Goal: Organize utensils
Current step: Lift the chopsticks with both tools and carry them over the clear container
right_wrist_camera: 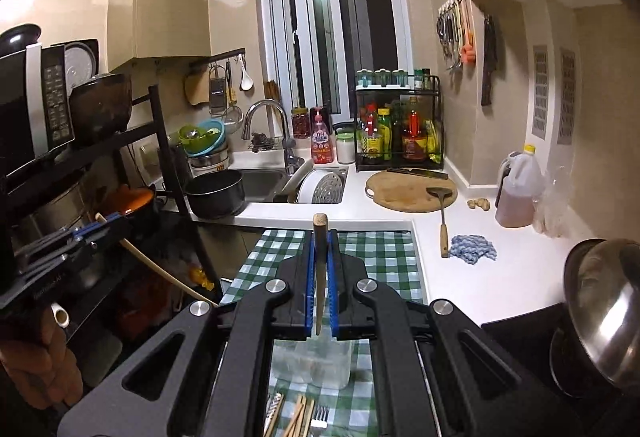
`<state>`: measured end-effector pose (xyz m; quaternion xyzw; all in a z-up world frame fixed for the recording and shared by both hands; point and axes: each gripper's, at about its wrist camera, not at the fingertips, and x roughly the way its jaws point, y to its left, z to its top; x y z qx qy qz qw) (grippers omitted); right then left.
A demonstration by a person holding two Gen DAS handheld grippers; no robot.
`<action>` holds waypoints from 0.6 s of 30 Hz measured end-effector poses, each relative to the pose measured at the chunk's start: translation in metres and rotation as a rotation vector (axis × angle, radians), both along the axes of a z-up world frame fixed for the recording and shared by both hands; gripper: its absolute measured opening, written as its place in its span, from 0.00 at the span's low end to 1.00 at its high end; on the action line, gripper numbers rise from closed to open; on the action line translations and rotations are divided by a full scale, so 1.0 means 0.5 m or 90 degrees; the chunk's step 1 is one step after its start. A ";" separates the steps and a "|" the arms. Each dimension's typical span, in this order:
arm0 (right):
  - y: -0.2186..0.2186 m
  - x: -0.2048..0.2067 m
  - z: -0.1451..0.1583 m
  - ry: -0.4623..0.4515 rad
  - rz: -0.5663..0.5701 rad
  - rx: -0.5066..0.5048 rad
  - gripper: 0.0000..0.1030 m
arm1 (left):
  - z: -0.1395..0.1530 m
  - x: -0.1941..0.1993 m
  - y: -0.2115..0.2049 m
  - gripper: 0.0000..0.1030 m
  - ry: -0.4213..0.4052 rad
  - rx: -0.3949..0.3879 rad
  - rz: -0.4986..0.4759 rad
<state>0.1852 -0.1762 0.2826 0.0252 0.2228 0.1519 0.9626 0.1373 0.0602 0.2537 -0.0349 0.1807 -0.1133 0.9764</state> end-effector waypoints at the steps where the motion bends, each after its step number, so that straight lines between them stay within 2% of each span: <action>1: 0.005 0.014 -0.011 0.008 0.001 -0.001 0.06 | -0.016 0.020 -0.005 0.06 0.014 0.001 -0.003; 9: 0.025 0.098 -0.156 0.076 0.003 -0.011 0.06 | -0.150 0.126 -0.025 0.06 0.106 0.011 -0.014; 18: 0.036 0.117 -0.263 0.125 0.011 -0.031 0.06 | -0.247 0.155 -0.026 0.06 0.152 0.008 -0.009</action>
